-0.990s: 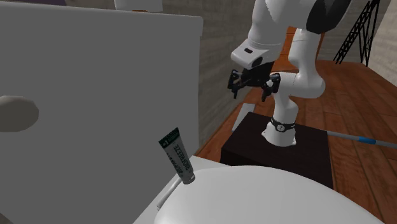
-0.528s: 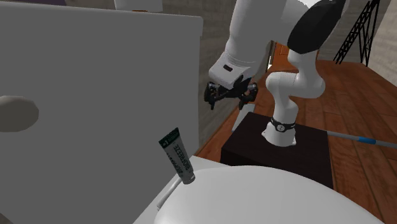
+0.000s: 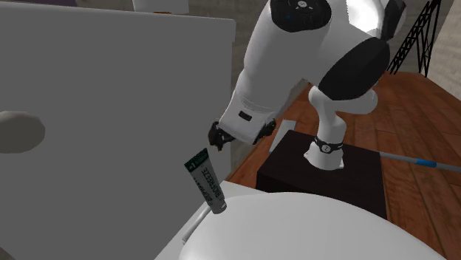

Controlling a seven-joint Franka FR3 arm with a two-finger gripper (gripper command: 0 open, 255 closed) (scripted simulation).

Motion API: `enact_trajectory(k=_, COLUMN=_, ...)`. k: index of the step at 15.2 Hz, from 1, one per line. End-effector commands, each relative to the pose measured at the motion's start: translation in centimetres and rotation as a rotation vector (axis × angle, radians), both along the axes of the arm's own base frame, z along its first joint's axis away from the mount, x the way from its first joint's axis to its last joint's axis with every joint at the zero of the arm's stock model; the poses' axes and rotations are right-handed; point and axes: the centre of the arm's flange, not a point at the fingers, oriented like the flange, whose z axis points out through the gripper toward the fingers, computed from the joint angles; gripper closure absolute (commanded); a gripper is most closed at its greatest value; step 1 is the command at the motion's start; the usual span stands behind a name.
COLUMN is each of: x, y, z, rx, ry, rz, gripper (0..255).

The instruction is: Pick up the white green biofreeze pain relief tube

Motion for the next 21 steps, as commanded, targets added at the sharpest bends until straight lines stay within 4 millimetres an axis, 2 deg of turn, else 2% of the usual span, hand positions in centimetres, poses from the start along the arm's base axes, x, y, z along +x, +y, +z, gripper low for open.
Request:
enact_trajectory(k=1, x=2.7, y=0.2, z=-1.2, rx=-0.013, ry=0.025, rz=0.068, gripper=0)
enact_trajectory(k=7, x=9.5, y=1.3, z=-4.4, rx=-0.052, ry=0.094, rz=0.263, gripper=0)
enact_trajectory(k=15, x=9.8, y=1.4, z=-8.6, rx=-0.054, ry=0.097, rz=0.272, gripper=0)
enact_trajectory(k=17, x=9.8, y=1.4, z=-8.6, rx=-0.053, ry=0.097, rz=0.272, gripper=0)
enact_trajectory(k=18, x=9.8, y=1.5, z=-8.6, rx=-0.053, ry=0.097, rz=0.272, gripper=255)
enact_trajectory(k=21, x=9.4, y=1.7, z=-8.4, rx=-0.053, ry=0.097, rz=0.271, gripper=255)
